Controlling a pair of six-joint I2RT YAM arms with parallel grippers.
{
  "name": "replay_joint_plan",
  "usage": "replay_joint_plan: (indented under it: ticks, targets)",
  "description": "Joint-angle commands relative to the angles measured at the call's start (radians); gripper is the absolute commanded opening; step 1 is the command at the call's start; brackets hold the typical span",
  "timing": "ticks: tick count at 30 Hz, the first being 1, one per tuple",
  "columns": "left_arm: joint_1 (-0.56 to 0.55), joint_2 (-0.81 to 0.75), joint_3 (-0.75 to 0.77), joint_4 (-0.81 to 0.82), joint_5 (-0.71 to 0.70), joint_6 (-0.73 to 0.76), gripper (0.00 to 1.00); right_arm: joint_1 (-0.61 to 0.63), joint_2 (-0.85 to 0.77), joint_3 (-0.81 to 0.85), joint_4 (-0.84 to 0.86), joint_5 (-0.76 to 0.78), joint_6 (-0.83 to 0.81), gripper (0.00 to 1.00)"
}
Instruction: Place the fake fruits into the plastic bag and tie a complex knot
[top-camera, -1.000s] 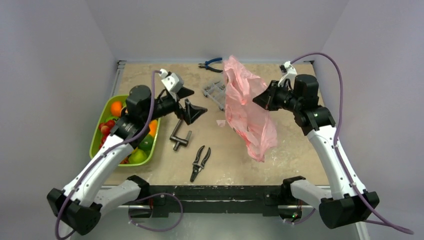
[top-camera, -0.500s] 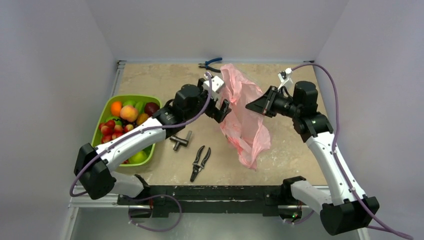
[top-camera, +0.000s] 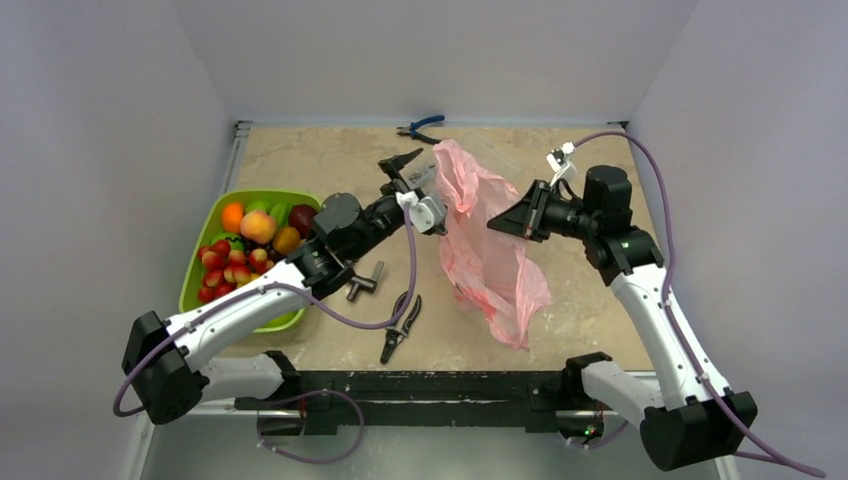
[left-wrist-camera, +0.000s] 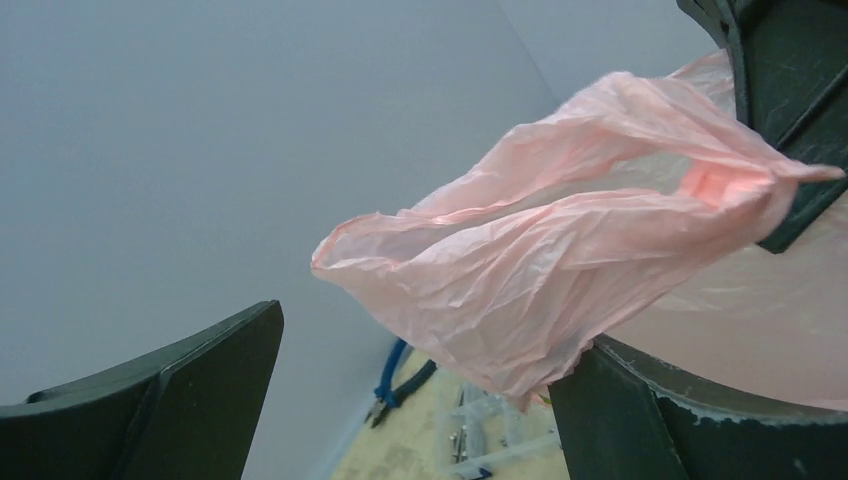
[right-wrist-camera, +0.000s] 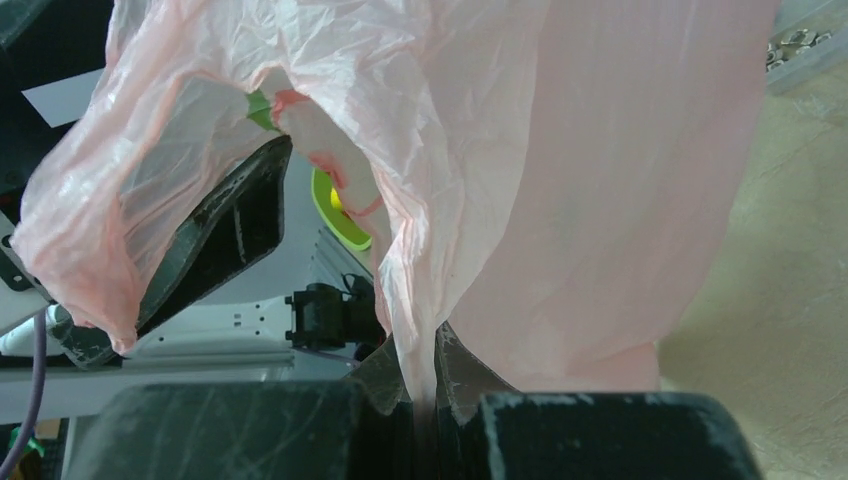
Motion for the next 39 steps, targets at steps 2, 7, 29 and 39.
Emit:
replay_joint_plan:
  ticks: [2, 7, 29, 39]
  targets:
    - [-0.021, 0.080, 0.030, 0.139, 0.041, 0.245, 1.00, 0.006, -0.014, -0.014, 0.017, -0.068, -0.038, 0.00]
    - [-0.012, 0.118, 0.080, 0.087, 0.208, 0.192, 1.00, 0.010, -0.014, -0.009, 0.011, -0.100, -0.104, 0.00]
    - [0.530, 0.205, 0.126, 0.123, 1.002, -1.770, 0.00, -0.020, -0.070, 0.003, -0.273, 0.143, -0.776, 0.00]
    - [0.442, 0.204, 0.179, -0.067, 1.001, -1.625, 0.00, 0.002, -0.122, -0.002, 0.100, 0.126, -0.843, 0.99]
